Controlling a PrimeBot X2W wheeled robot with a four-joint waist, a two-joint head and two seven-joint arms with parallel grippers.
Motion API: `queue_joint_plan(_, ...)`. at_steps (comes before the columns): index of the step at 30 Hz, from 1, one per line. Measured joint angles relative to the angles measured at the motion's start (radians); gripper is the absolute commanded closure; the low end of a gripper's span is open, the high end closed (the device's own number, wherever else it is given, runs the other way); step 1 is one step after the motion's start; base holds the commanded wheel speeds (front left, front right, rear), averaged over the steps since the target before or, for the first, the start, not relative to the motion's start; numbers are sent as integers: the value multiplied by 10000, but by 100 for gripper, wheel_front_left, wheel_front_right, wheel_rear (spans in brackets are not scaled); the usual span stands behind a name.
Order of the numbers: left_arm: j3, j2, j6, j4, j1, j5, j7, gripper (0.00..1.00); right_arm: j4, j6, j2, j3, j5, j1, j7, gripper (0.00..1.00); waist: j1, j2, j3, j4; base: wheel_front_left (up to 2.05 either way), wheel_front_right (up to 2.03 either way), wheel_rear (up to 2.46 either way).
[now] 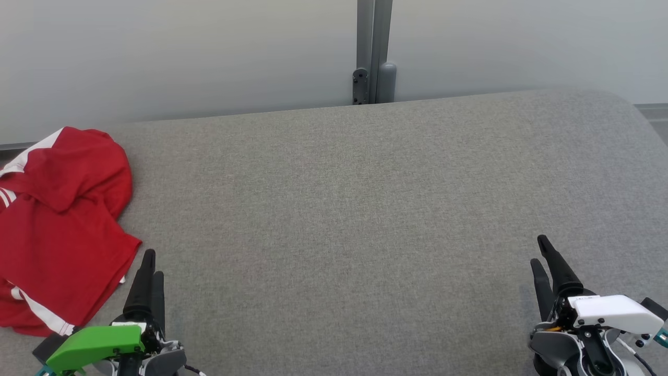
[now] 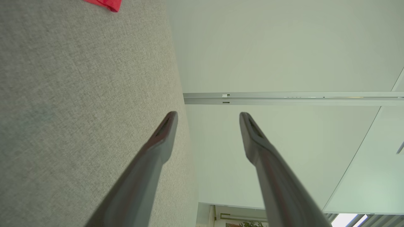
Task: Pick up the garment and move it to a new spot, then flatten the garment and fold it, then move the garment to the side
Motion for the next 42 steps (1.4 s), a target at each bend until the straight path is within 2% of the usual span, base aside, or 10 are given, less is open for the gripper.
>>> queue_joint_plan(6,-353,67,0,27,0,644,-293,0,-213,0,-10,8,-1154,109,-295,0,0,0,-5,25,0,0,0)
queue_joint_plan(20,-704,105,0,29,4,4213,-934,0,-779,0,-67,107,-4815,268,-917,0,0,0,-46,119,0,0,0)
queue_joint_plan(33,-978,211,0,29,129,6811,-1398,0,-890,0,-307,203,-7334,371,-1383,0,0,0,-108,233,0,0,0)
queue_joint_plan(42,-1164,341,0,46,214,8172,-1676,0,-848,0,-339,209,-8677,399,-1653,0,0,0,-137,309,0,0,0)
